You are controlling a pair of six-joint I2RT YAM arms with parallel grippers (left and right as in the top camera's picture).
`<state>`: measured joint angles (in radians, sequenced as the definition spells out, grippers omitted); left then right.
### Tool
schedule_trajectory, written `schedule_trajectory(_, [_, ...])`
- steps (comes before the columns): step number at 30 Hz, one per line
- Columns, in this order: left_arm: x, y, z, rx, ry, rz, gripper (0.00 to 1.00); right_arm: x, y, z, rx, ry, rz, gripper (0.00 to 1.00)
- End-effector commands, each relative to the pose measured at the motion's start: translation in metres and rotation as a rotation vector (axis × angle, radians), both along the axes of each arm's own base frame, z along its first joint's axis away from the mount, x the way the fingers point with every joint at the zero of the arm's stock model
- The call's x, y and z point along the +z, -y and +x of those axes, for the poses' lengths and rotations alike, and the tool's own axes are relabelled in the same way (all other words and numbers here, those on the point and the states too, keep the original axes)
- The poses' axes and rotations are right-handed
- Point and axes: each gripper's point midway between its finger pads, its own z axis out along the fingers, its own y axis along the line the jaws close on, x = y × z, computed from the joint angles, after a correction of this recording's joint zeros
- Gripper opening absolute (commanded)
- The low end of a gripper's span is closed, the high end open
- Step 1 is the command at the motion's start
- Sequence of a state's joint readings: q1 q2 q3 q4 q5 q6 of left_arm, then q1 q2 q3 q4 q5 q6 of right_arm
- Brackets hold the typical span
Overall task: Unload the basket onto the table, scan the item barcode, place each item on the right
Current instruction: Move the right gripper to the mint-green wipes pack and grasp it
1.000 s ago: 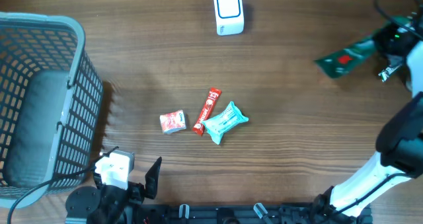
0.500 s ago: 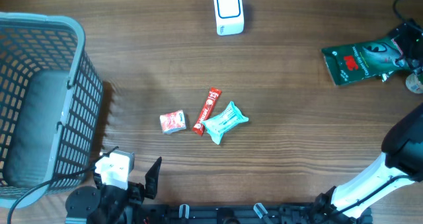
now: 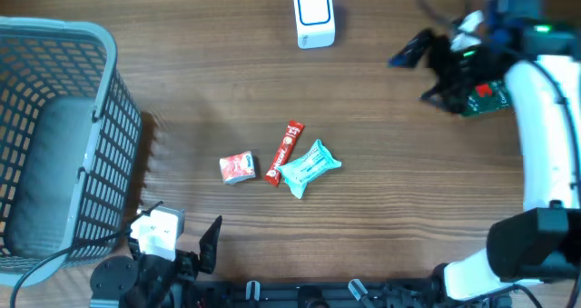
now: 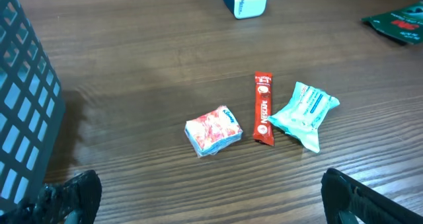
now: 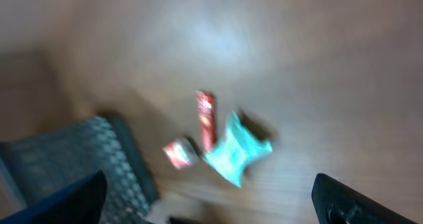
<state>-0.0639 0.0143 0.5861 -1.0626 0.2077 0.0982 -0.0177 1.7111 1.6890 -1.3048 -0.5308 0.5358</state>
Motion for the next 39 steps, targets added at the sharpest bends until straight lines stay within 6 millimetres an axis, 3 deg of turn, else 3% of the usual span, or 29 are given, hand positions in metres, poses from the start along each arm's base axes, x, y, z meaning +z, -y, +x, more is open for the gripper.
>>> schedule_trajectory(1, [0.001,0.002,-0.001,-0.006,0.004,-0.014,1.0,-0.028,-0.017,-0.024,-0.116,-0.159,-0.248,1.0])
schedule_trajectory(3, [0.001,0.002,-0.001,-0.006,0.004,-0.014,1.0,-0.038,-0.041,-0.033,-0.102,-0.167,-0.31,1.0])
schedule_trajectory(6, [0.001,0.002,-0.001,-0.007,0.004,-0.014,1.0,-0.058,-0.082,-0.063,-0.098,-0.234,-0.361,1.0])
schedule_trajectory(13, [0.001,0.002,-0.001,-0.006,0.004,-0.014,1.0,-0.103,-0.109,-0.111,-0.267,-0.335,-0.478,1.0])
schedule_trajectory(17, [0.001,0.002,-0.001,-0.006,0.004,-0.014,1.0,-0.133,-0.133,-0.109,-0.227,-0.268,-0.421,1.0])
schedule_trajectory(20, [0.001,0.002,-0.001,-0.007,0.004,-0.014,1.0,-0.154,-0.138,-0.114,-0.209,-0.265,-0.393,1.0])
schedule_trajectory(23, [0.001,0.002,-0.001,-0.006,0.004,-0.014,1.0,-0.156,-0.142,-0.115,-0.195,-0.268,-0.373,1.0])
schedule_trajectory(27, [0.001,0.002,-0.001,-0.007,0.004,-0.014,1.0,-0.152,-0.164,-0.11,-0.05,-0.223,-0.284,1.0])
schedule_trajectory(32, [0.001,0.002,-0.001,-0.006,0.004,-0.014,1.0,-0.151,-0.168,-0.105,-0.114,-0.227,-0.259,0.99])
schedule_trajectory(39, [0.001,0.002,-0.001,-0.006,0.004,-0.014,1.0,-0.175,-0.156,-0.111,-0.221,-0.258,-0.274,0.73])
